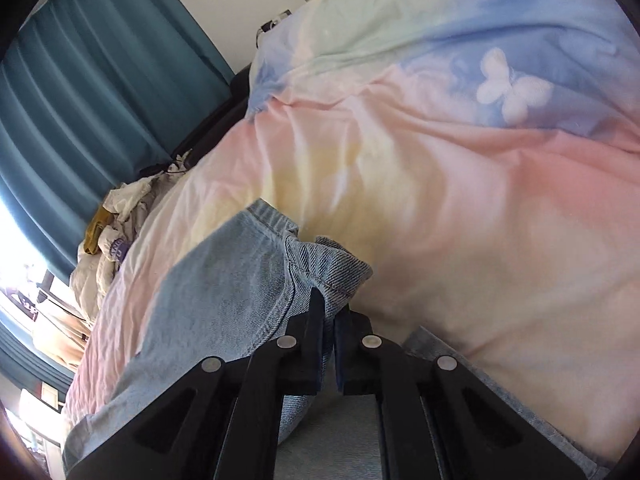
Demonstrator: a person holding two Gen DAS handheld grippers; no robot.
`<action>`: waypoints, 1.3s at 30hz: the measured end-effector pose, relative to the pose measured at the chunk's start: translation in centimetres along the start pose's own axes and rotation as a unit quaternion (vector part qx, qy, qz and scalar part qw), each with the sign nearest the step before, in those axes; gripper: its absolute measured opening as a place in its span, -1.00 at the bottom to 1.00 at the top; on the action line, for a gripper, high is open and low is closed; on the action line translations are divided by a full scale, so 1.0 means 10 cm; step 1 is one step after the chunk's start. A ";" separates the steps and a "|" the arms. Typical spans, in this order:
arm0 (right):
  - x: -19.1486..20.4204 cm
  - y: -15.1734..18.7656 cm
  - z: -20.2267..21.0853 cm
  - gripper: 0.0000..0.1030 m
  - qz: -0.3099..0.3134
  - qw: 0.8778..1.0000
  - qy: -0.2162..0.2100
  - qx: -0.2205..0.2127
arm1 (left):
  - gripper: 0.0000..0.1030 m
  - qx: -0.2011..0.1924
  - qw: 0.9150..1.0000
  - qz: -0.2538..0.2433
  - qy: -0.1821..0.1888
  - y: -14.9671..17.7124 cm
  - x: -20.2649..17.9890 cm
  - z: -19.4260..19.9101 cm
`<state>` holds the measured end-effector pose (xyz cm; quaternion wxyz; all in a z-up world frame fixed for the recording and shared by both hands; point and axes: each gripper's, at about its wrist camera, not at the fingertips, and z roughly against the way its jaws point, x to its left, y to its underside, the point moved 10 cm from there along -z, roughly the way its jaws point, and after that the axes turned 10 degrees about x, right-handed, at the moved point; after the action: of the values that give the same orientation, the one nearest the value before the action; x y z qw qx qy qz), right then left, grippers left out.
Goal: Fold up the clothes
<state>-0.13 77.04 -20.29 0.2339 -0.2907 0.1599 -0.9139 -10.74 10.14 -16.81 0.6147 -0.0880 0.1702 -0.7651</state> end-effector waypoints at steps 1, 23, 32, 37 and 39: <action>-0.06 0.07 -0.07 -0.95 -0.004 1.000 0.007 0.008 | 0.00 -0.001 1.000 0.001 0.004 -0.01 0.00 0.01; -0.02 0.40 1.23 -0.62 0.014 0.997 -0.063 0.053 | 0.00 -0.022 0.990 0.134 0.023 0.41 1.26 1.07; 0.40 0.99 2.07 -0.62 0.141 0.988 -0.012 0.061 | 0.00 -0.038 0.992 0.117 0.003 0.84 1.28 1.48; 0.91 1.56 2.48 -0.62 0.222 0.972 -0.015 0.075 | 0.00 -0.039 0.995 0.093 0.005 1.00 1.01 1.56; 1.15 1.80 2.63 -0.62 0.252 0.964 -0.028 0.076 | 0.00 -0.039 0.996 0.081 0.003 1.05 0.89 1.59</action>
<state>13.57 51.81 -2.28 0.4825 -0.2475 0.1513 -0.8265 2.26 -2.89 -6.61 0.6701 -0.0953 0.2088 -0.7059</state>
